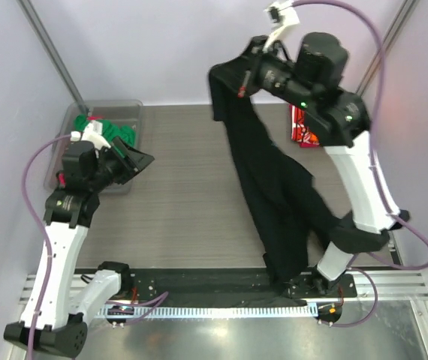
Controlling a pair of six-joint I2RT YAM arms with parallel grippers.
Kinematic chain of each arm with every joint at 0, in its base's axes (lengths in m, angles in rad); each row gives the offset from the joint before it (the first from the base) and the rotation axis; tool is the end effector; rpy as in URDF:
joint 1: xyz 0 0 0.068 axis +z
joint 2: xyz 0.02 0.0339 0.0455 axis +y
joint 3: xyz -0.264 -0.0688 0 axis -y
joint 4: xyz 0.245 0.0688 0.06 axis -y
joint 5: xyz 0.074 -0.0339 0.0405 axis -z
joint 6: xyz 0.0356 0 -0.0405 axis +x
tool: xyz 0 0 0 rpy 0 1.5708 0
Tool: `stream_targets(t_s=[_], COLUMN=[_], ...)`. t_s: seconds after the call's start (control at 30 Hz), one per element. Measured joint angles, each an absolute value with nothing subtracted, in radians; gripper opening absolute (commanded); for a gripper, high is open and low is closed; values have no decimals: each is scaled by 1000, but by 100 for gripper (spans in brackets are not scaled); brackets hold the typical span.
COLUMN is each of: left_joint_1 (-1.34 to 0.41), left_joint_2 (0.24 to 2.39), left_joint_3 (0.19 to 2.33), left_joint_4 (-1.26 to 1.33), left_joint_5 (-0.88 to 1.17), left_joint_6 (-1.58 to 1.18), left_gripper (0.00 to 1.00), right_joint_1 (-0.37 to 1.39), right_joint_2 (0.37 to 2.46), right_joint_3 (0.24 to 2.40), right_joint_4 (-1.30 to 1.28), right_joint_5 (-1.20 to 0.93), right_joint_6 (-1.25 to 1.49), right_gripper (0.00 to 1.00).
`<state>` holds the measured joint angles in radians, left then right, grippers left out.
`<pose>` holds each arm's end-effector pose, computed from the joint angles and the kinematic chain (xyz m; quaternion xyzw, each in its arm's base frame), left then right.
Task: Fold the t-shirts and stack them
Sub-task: Flatten the tshirt out
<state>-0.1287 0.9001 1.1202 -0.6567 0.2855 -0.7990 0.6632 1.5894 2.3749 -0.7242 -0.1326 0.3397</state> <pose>0.1771 -0.0330 0.3866 -0.2024 0.8136 -0.3452 0.4219 0.2058 0.1667 0.5998 -0.1577 0.6669 0.3892 0.6155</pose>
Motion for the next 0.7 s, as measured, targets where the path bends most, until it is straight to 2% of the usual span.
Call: stream_targets(t_s=[0.07,0.1,0.2,0.23,0.27,0.37,0.43,0.5,0.6,0.7], left_joint_1=[-129,-129,-129,-129,-129,-129,-129,-129,-129,-138], left_joint_2=[870,859,828,820,810,783,770,763,783,845], left_joint_3=[1153,1170,1219,1229,1235,1235,1220,1187,1089,976], left_joint_4=[-671,-673,-686,-691,-696,-711,-708,-694,-654,-629], left_joint_5=[249,234,177,162,147,115,114,128,179,217], left_joint_6=[-781,-774,-749,-744,-741,-729,-728,-730,-743,-752], left_gripper=[53,53,53,53,54,55,57,58,60,60], right_joint_1=[679,685,696,699,699,699,699,699,698,698], right_joint_2=[1702,1703,1560,1379,1265,855,587,422,345,442], right_joint_3=[2488,2477,2281,2077,1966,1651,1503,1427,1349,1237], right_joint_4=[-707,-704,-679,-653,-656,-635,-629,-644,-693,-748], right_joint_5=[-247,-287,-343,-335,-316,-154,45,207,386,427], right_joint_6=[352,352,338,320,310,300,324,359,407,445], right_gripper=[1,1,1,1,1,1,1,1,1,1])
